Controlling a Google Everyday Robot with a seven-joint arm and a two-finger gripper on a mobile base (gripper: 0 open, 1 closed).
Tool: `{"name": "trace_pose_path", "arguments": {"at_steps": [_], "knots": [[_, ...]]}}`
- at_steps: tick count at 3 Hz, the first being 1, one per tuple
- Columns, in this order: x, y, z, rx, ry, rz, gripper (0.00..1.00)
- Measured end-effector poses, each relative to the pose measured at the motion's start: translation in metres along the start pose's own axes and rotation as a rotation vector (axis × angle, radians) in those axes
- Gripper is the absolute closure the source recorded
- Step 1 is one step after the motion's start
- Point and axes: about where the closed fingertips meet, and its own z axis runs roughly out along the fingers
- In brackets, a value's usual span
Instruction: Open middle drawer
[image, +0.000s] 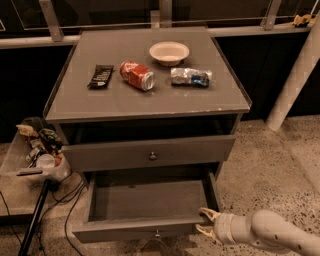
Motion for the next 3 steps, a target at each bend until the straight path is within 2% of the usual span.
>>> {"name": "trace_pose_path", "arguments": {"at_steps": [3], "knots": [[-0.008,0.009,-0.005,-0.004,-0.013,-0.015,1.0]]}}
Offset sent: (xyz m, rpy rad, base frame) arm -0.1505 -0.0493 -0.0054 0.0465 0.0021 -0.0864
